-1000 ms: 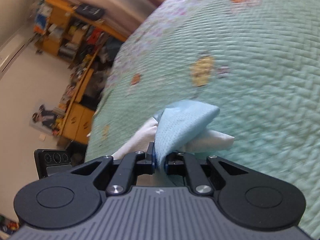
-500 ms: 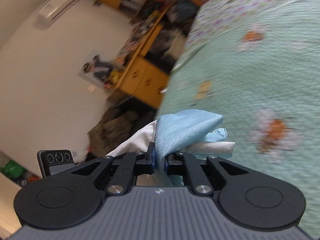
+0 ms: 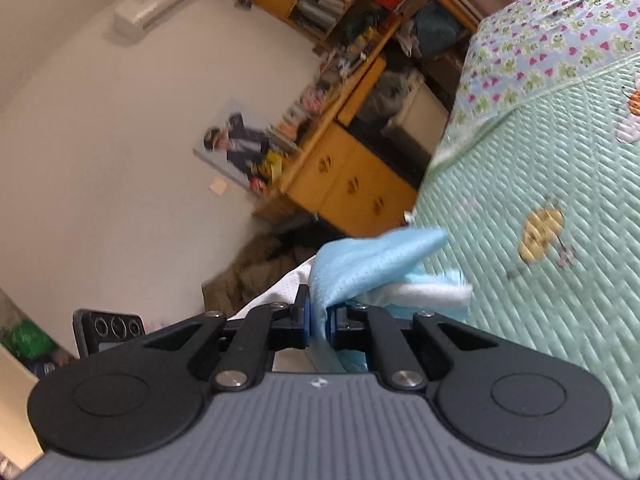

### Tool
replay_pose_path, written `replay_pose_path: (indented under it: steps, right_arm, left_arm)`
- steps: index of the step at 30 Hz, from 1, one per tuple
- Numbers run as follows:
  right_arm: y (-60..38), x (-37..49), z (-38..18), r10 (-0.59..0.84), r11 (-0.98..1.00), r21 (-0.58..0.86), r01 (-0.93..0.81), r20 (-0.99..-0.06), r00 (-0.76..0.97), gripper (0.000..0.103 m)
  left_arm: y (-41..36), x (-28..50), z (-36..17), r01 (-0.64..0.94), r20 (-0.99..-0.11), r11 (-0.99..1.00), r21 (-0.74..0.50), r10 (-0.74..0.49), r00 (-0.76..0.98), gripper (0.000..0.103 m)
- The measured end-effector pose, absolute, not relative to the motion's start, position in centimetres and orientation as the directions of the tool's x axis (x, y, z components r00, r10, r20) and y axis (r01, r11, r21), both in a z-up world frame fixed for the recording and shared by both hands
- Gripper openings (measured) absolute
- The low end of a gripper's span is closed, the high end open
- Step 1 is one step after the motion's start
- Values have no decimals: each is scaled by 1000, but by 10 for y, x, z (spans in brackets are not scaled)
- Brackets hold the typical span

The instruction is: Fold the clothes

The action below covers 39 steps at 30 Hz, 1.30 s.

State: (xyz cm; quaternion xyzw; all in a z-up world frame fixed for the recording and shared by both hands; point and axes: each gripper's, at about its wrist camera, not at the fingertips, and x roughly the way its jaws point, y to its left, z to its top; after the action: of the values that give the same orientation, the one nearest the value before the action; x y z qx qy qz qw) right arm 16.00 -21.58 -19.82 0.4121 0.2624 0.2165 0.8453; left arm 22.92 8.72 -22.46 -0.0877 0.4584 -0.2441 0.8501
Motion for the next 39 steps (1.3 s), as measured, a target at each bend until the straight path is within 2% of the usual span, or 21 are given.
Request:
replay_pose_path:
  steps: [2, 3, 4, 5, 6, 7, 9, 11, 12, 17, 20, 23, 27, 30, 32, 34, 35, 36, 38, 39]
  right_arm:
    - [-214, 185, -220, 548, 587, 804, -91, -312, 776, 17]
    - [-214, 200, -243, 517, 613, 789, -43, -359, 777, 32]
    - [-214, 217, -275, 483, 643, 765, 22, -428, 764, 45]
    - [-215, 229, -307, 450, 662, 741, 108, -509, 733, 65]
    - [-217, 235, -342, 416, 672, 708, 217, -603, 680, 64]
    - [-220, 241, -377, 382, 676, 661, 325, -692, 612, 64]
    - [-229, 230, -405, 391, 649, 683, 335, -677, 624, 63]
    - [-238, 208, -408, 425, 612, 740, 279, -605, 673, 64]
    - [-242, 197, -408, 442, 593, 767, 246, -565, 697, 65]
    - [-241, 147, -405, 484, 564, 809, 166, -487, 727, 65]
    - [-232, 140, -404, 476, 591, 794, 143, -487, 732, 70]
    - [-221, 141, -414, 496, 569, 807, 155, -487, 719, 70]
    - [-208, 144, -418, 462, 627, 763, 155, -524, 716, 69]
    - [-205, 144, -414, 443, 646, 748, 153, -531, 722, 67]
    - [-203, 139, -402, 356, 708, 684, 177, -562, 747, 67]
    - [-194, 130, -385, 295, 790, 601, 120, -545, 785, 63]
    - [-188, 127, -376, 279, 830, 553, 79, -534, 798, 50]
    - [-183, 130, -375, 280, 848, 526, 64, -546, 790, 31]
    - [-172, 138, -374, 286, 874, 484, 42, -582, 761, 14]
    - [-166, 143, -375, 278, 886, 462, 40, -598, 752, 14]
  left_arm:
    - [89, 255, -242, 303, -770, 893, -333, -443, 460, 87]
    - [90, 268, -251, 287, -785, 906, -312, -416, 458, 92]
    - [91, 281, -260, 271, -800, 917, -291, -389, 457, 87]
    - [94, 289, -284, 237, -835, 932, -276, -354, 421, 74]
    - [99, 295, -317, 194, -876, 946, -260, -316, 364, 68]
    - [108, 294, -336, 181, -875, 942, -282, -330, 355, 64]
    - [131, 282, -349, 182, -822, 910, -373, -415, 391, 69]
    - [153, 268, -344, 176, -759, 870, -461, -489, 429, 85]
    - [162, 260, -342, 174, -744, 861, -477, -501, 442, 87]
    - [186, 221, -340, 189, -702, 832, -521, -544, 461, 88]
    - [180, 205, -347, 204, -698, 828, -522, -553, 455, 88]
    - [173, 193, -348, 240, -689, 820, -519, -568, 451, 88]
    - [153, 179, -344, 297, -720, 870, -393, -493, 489, 88]
    - [146, 169, -346, 321, -724, 881, -347, -469, 505, 88]
    - [142, 163, -347, 332, -724, 886, -325, -458, 515, 88]
    - [138, 157, -346, 347, -719, 887, -303, -452, 528, 88]
    - [136, 156, -346, 354, -717, 890, -288, -446, 536, 88]
    - [133, 154, -346, 358, -715, 892, -277, -440, 544, 88]
    - [129, 151, -345, 362, -709, 896, -258, -430, 558, 88]
    - [127, 149, -345, 364, -706, 898, -249, -425, 566, 88]
